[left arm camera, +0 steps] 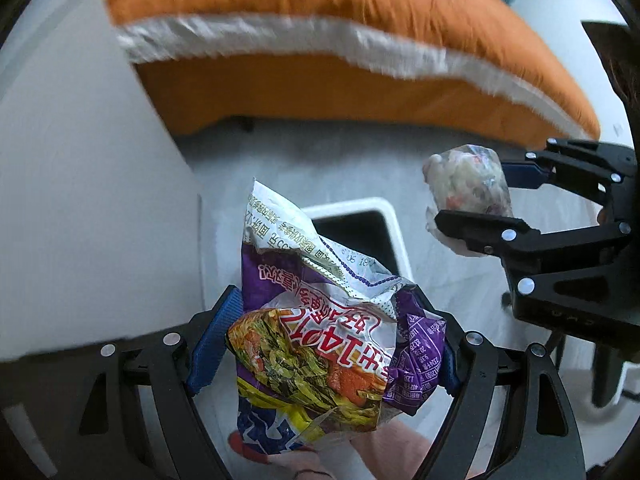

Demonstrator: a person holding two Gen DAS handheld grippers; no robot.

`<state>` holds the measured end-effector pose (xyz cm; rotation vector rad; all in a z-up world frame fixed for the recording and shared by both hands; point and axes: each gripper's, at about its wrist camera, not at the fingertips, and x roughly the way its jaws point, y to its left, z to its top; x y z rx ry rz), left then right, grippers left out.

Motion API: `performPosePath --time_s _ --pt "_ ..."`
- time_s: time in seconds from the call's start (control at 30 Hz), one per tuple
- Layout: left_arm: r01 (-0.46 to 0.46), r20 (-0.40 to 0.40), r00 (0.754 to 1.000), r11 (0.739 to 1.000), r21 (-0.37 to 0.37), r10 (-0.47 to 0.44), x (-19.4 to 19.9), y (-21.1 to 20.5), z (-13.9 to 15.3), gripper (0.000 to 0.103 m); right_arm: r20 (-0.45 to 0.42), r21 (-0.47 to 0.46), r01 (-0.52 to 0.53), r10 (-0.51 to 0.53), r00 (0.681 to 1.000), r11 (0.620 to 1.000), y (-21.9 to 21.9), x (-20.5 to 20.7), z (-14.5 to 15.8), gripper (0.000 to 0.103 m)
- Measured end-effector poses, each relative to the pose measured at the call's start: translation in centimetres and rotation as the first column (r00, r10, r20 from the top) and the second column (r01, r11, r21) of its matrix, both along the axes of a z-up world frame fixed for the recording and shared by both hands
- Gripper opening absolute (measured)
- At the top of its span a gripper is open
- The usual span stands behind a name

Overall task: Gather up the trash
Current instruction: 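Carry both items over the white bin and open both tools to drop them, then swing both tools back toward the desk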

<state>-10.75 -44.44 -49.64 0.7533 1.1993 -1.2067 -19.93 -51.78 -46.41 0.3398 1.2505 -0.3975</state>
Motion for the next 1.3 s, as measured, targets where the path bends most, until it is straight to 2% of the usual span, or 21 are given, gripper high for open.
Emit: performPosePath --time_s 0.1,0.17,0.2,0.23,0.27,0.3,0.33,0.4,0.5,0.73,0.97,1.17,1.3 --pt "0.027 -0.02 0.999 0.999 0.037 -0.027 -0.1 -1.5 -4.8 0.081 -0.017 0.035 -0.009 0.01 1.0 0.999 -0.8 -0.2 -4.8 0.048" --pt "0.034 -0.029 0.999 0.998 0.055 -0.033 -0.1 -2.1 -7.1 0.087 -0.028 0.039 -0.005 0.006 1.0 0.999 -1.1 -0.5 -7.2 0.05" --pt "0.034 -0.047 0.998 0.997 0.065 -0.031 0.0 -2.5 -8.4 0.094 -0.032 0.044 0.002 -0.001 0.999 0.999 -1.4 -0.6 -8.2 0.053" --pt "0.033 -0.057 0.998 0.996 0.08 -0.028 -0.1 -2.6 -9.6 0.098 -0.04 0.054 0.019 -0.017 0.999 0.998 -1.9 -0.9 -9.4 0.065" --pt "0.042 -0.072 0.997 0.996 0.083 -0.036 -0.1 -2.6 -10.5 0.098 -0.046 0.051 0.035 -0.033 0.998 0.998 -2.2 -1.0 -10.1 0.075" --pt "0.048 -0.078 0.996 0.994 0.096 -0.04 -0.1 -2.7 -11.3 0.098 -0.051 0.048 0.049 -0.047 0.998 0.998 -2.6 -1.2 -10.8 0.088" --pt "0.05 -0.073 0.996 0.993 0.111 -0.042 -0.1 -2.9 -12.2 0.098 -0.051 0.057 0.061 -0.058 0.997 0.997 -2.9 -1.5 -11.3 0.097" --pt "0.057 -0.071 0.996 0.991 0.122 -0.049 -0.3 -2.7 -12.7 0.098 -0.038 0.094 0.078 -0.075 0.996 0.993 -3.6 -2.0 -11.8 0.098" --pt "0.066 -0.062 0.996 0.991 0.119 -0.059 -0.8 -2.8 -12.4 0.098 -0.041 0.08 0.062 -0.059 0.997 0.995 -3.3 -1.9 -11.4 0.098" --pt "0.045 -0.038 0.998 0.995 0.091 -0.041 -0.4 -2.6 -9.7 0.098 -0.022 0.052 0.043 -0.042 0.999 0.998 -3.6 -1.0 -8.9 0.098" --pt "-0.009 0.002 1.0 0.998 0.059 0.009 0.7 -1.0 -3.7 0.098 0.009 0.004 0.084 -0.084 0.996 0.996 -3.2 -2.0 -2.2 0.098" --pt "-0.082 0.033 0.996 0.997 -0.016 0.082 0.8 1.7 4.4 0.098 0.049 -0.039 0.13 -0.129 0.99 0.991 -1.4 -4.1 5.4 0.098" --pt "-0.127 0.053 0.99 0.987 -0.095 0.132 0.6 3.7 11.3 0.098 0.096 -0.071 0.151 -0.143 0.985 0.986 0.6 -4.7 10.9 0.098"
